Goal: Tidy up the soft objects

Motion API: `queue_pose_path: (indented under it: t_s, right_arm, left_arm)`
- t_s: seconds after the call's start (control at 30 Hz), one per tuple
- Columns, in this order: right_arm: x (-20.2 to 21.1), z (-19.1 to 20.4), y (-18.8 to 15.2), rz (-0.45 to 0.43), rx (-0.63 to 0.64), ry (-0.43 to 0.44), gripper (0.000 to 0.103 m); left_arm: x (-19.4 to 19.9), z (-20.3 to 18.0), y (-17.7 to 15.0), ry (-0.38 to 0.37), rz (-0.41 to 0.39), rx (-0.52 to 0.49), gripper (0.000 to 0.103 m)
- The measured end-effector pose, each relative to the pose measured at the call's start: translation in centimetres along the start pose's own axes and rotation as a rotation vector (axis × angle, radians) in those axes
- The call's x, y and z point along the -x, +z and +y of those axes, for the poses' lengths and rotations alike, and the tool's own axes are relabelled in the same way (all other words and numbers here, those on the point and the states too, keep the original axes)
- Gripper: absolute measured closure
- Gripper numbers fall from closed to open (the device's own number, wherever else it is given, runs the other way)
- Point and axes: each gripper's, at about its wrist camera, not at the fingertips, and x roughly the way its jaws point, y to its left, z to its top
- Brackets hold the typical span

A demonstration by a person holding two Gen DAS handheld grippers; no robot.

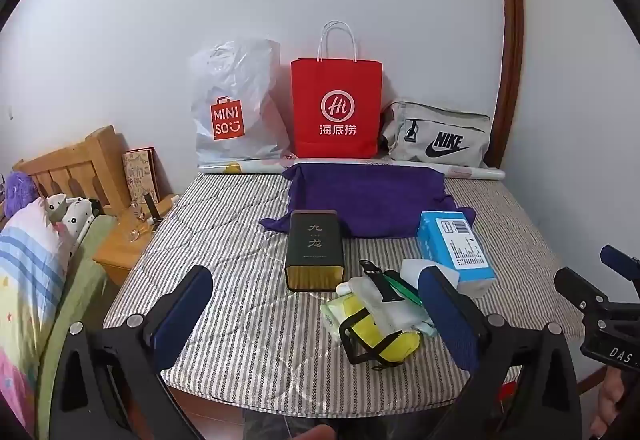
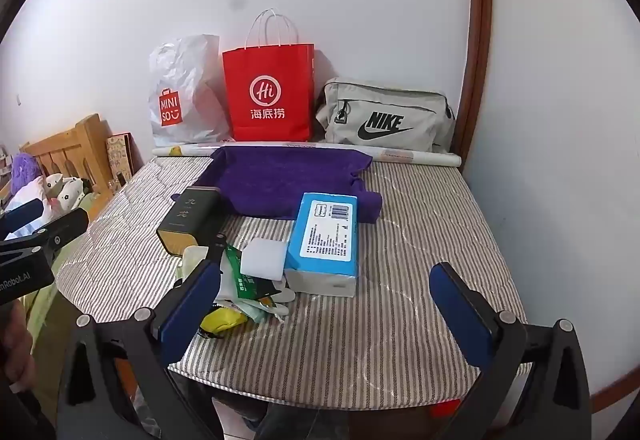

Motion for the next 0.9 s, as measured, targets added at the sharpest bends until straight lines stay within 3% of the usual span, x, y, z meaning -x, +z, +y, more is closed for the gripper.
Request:
queue_pose_path:
  t_s: [0.17,0.9]
  right_arm:
    - [0.0,-0.11,-0.1,-0.001,0.0,0.0,0.0]
    - [0.6,0.21,0.03,-0.006,-0.004,0.01,0.0]
  left_arm:
    - [0.46,0.18,-0.49,-0.003,-0.03,0.013,0.0]
    - [0.55,0.29,0.05,-0.004,-0.011,-0.004,0.0]
